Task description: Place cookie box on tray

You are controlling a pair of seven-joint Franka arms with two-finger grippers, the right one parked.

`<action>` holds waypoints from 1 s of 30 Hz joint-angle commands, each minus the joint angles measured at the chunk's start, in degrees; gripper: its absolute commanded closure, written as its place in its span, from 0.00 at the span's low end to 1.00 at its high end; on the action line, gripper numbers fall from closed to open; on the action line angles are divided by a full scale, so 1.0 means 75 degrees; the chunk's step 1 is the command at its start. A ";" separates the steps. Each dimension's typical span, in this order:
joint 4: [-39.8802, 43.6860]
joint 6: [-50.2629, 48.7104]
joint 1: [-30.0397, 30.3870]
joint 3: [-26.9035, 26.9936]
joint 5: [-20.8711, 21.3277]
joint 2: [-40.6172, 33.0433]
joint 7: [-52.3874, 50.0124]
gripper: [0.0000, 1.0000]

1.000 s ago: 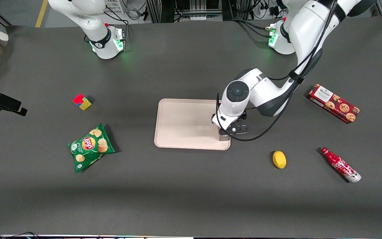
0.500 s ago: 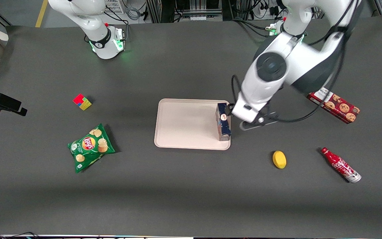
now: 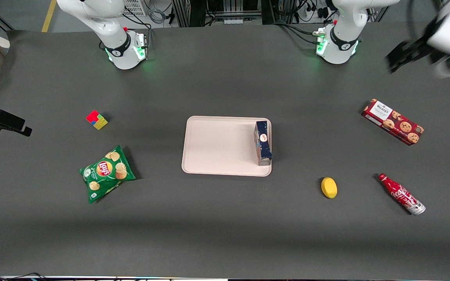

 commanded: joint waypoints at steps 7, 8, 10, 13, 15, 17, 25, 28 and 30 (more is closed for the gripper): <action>-0.2063 0.1284 -0.0063 0.0219 -0.0107 -0.1111 0.0348 0.00; -0.2063 0.1296 -0.0063 0.0220 -0.0107 -0.1111 0.0371 0.00; -0.2063 0.1343 -0.0074 0.0220 -0.0107 -0.1076 0.0395 0.00; -0.2087 0.1518 -0.0074 0.0220 -0.0223 -0.1029 0.0407 0.00; -0.2052 0.1647 -0.0074 0.0220 -0.0364 -0.0866 0.0418 0.00; -0.2005 0.1683 -0.0074 0.0220 -0.0388 -0.0736 0.0488 0.00; -0.1900 0.2021 -0.0063 0.0290 -0.0423 -0.0397 0.0687 0.00; -0.1654 0.1999 -0.0063 0.0278 -0.0423 -0.0186 0.0758 0.00; -0.1560 0.1952 -0.0074 0.0278 -0.0423 -0.0139 0.0782 0.00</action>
